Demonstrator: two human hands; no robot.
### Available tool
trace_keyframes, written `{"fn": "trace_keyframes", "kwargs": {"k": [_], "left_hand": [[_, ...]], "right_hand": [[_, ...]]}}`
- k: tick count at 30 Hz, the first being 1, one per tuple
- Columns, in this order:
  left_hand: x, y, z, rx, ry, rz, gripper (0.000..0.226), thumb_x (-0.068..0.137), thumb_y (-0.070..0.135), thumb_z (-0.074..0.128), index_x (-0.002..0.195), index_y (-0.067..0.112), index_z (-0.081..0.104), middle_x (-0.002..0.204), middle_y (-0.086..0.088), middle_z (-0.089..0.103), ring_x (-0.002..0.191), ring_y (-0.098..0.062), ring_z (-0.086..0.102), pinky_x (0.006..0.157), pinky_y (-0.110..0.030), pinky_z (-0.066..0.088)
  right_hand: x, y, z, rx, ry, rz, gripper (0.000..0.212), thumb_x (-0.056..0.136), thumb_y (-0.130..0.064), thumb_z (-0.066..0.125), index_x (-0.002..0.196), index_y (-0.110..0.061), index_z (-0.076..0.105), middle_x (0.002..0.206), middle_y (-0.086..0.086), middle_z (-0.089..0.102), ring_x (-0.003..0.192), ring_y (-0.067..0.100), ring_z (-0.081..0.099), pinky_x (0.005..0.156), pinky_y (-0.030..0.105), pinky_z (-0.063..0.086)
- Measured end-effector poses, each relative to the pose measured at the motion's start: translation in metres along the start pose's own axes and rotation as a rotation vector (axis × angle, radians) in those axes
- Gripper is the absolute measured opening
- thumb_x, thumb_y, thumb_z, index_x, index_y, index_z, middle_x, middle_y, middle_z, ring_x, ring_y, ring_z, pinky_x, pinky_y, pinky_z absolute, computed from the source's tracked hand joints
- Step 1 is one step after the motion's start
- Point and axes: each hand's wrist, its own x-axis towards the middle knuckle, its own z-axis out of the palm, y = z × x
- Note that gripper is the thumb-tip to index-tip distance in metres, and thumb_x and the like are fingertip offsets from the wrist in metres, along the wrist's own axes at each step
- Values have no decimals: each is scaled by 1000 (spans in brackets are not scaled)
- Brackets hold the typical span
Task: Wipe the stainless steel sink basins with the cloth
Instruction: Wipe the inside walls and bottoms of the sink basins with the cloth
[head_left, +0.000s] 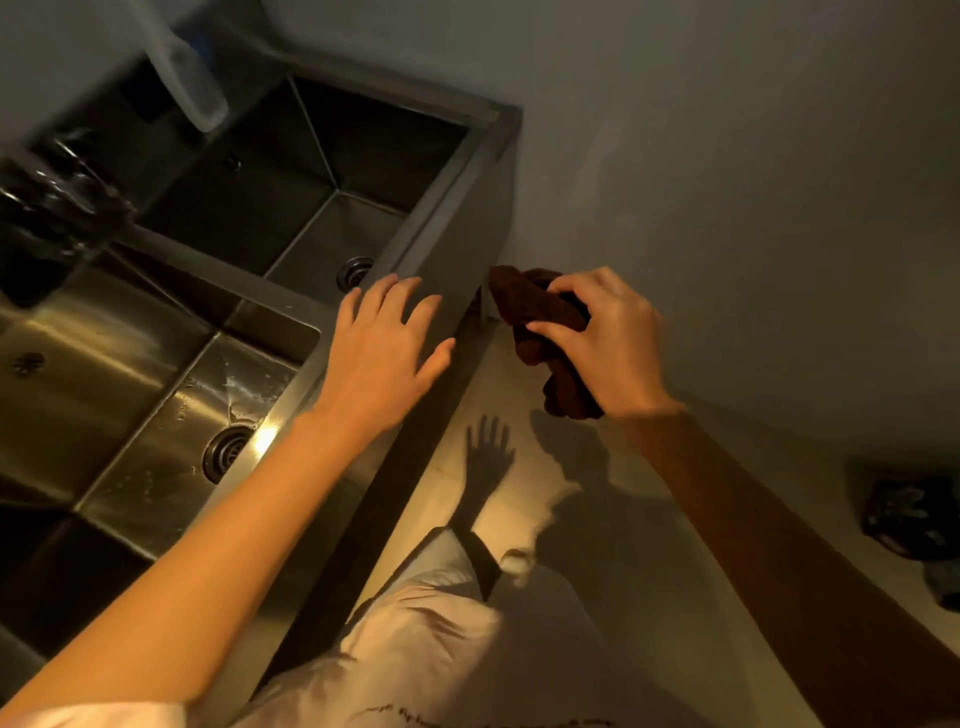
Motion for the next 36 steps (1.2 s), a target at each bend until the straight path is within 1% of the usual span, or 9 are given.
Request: {"fn": "trace_keyframes", "kwargs": {"k": [3, 8, 12, 16, 18, 21, 24, 30, 36], "left_hand": [[23, -5, 1, 5, 7, -42, 54, 95, 46, 43, 139, 15, 47, 146, -14, 41, 141, -31, 28, 114, -51, 20], [67, -20, 5, -1, 20, -58, 56, 92, 48, 40, 135, 14, 50, 143, -15, 45, 138, -32, 33, 111, -51, 24], [109, -50, 5, -2, 62, -86, 50, 93, 43, 48, 134, 14, 51, 141, -15, 46, 137, -32, 34, 111, -51, 24], [147, -91, -3, -19, 65, -162, 50, 93, 42, 47, 135, 15, 49, 143, -14, 44, 138, -31, 32, 113, -51, 23], [164, -111, -10, -18, 63, -180, 52, 93, 42, 47, 136, 14, 48, 144, -14, 43, 138, -31, 31, 114, -51, 22], [188, -141, -27, -10, 95, -197, 52, 93, 42, 48, 137, 14, 48, 145, -13, 42, 139, -30, 30, 113, -50, 21], [211, -166, -50, -7, 157, -225, 53, 95, 44, 45, 140, 17, 45, 147, -11, 39, 140, -28, 28, 115, -50, 20], [244, -193, -79, 17, 321, -329, 52, 95, 45, 44, 138, 16, 46, 144, -12, 43, 137, -30, 32, 111, -50, 23], [265, -200, -73, 40, 317, -517, 52, 94, 44, 45, 138, 15, 47, 143, -12, 43, 136, -30, 34, 111, -49, 23]], "right_hand": [[31, 4, 4, -7, -15, -11, 33, 74, -38, 77, 103, -25, 68, 100, -1, 63, 95, 22, 62, 79, 34, 49], [83, 1, 18, -7, -65, -18, 34, 75, -38, 77, 104, -24, 68, 104, 1, 62, 99, 23, 61, 83, 41, 51], [136, -11, 31, -69, -98, -67, 35, 75, -42, 75, 106, -27, 66, 105, -2, 61, 99, 21, 60, 77, 35, 48], [195, -35, 40, -77, -111, -120, 34, 75, -44, 75, 104, -30, 65, 104, -6, 60, 97, 16, 58, 72, 27, 41], [224, -51, 43, -74, -79, -158, 33, 73, -43, 75, 103, -31, 65, 104, -8, 60, 96, 14, 58, 71, 25, 37], [263, -81, 48, -28, -42, -217, 34, 72, -44, 76, 102, -31, 66, 103, -9, 61, 95, 15, 60, 76, 31, 48], [298, -108, 51, 24, -17, -291, 33, 72, -44, 76, 101, -31, 66, 103, -9, 62, 95, 15, 60, 78, 36, 51], [370, -144, 61, 88, 16, -440, 32, 72, -46, 75, 99, -31, 66, 100, -6, 64, 91, 14, 60, 72, 27, 46], [418, -148, 99, 160, -136, -614, 30, 70, -45, 76, 95, -31, 66, 96, -11, 63, 87, 11, 60, 68, 25, 41]]}}
